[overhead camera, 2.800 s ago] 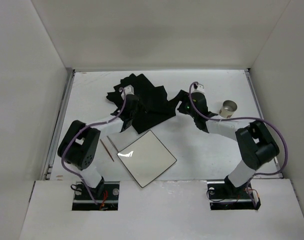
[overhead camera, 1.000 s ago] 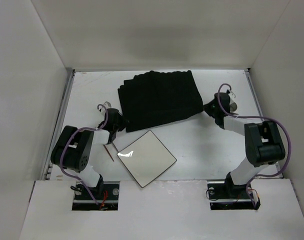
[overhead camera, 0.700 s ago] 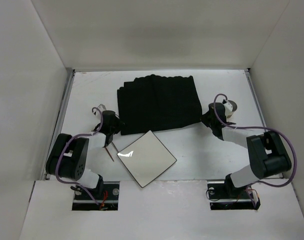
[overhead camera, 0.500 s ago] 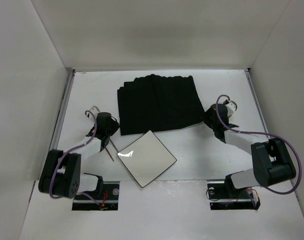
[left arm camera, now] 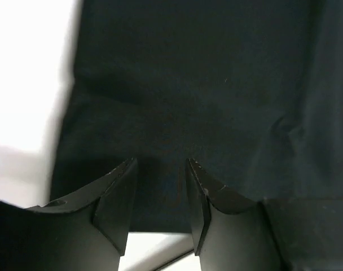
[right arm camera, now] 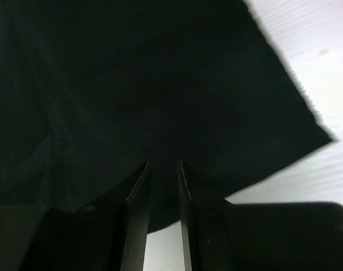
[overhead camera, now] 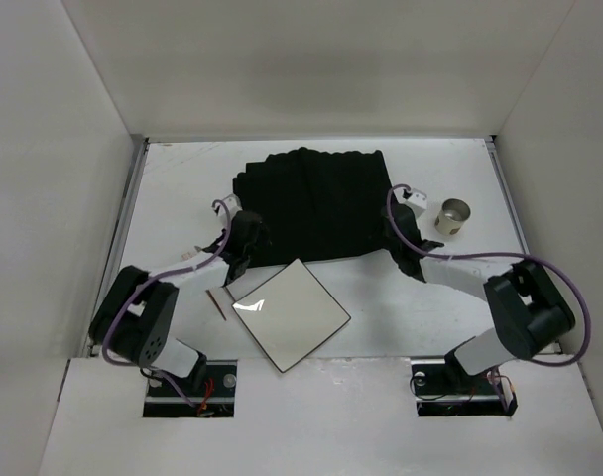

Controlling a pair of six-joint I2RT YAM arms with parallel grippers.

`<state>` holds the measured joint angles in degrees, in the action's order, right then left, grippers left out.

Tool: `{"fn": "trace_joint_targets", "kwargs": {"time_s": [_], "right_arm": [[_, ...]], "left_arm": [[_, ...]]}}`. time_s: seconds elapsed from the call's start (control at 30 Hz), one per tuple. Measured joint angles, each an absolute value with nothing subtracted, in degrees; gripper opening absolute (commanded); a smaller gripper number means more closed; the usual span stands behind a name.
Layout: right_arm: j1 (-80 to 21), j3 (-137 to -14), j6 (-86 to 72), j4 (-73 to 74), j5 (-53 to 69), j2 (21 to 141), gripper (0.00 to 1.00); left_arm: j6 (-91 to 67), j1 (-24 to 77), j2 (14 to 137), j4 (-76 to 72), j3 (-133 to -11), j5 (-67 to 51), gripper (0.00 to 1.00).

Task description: Set the dinner table for one person

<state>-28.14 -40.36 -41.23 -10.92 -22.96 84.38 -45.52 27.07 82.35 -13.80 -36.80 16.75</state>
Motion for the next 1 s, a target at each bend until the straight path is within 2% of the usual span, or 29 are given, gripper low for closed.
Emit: {"fn": "trace_joint_targets", "kwargs": {"time_s": [0.07, 0.13, 0.3, 0.47, 0.73, 0.9, 1.0], "right_arm": [[-28.71, -41.34, -41.32, -11.68, -21.93, 87.48, 0.31], [-28.38, -41.45, -41.63, -12.16, -20.88, 89.32, 0.26], [-27.03, -41.3, -44.64, -12.43, -15.64, 92.58, 0.16], [-27.07, -39.24, -48.03, -15.46, -11.35, 93.91, 0.15], [-30.0, -31.92, -51.29, -18.59, -10.57, 87.22, 0.41], [-30.09, -31.62, -51.4, -16.64, -14.11, 81.6, 0.54], [-30.09, -31.35, -51.92, -16.45, -16.93, 79.48, 0.55]], "left_arm": [[-45.74, 27.64, 86.37, -14.72, -37.87, 16.21, 0.37], [-46.19, 27.42, 89.34, -15.44, -37.98, 15.88, 0.37], [-48.27, 24.93, 90.37, -19.35, -37.3, 13.74, 0.37], [-49.45, 21.39, 88.47, -22.9, -33.69, 12.51, 0.37], [-48.69, 22.24, 82.41, -15.68, -32.14, 15.27, 0.4], [-48.03, 23.7, 77.52, -12.05, -32.36, 16.82, 0.43], [-48.03, 24.67, 78.56, -11.11, -34.46, 17.23, 0.44]]}}
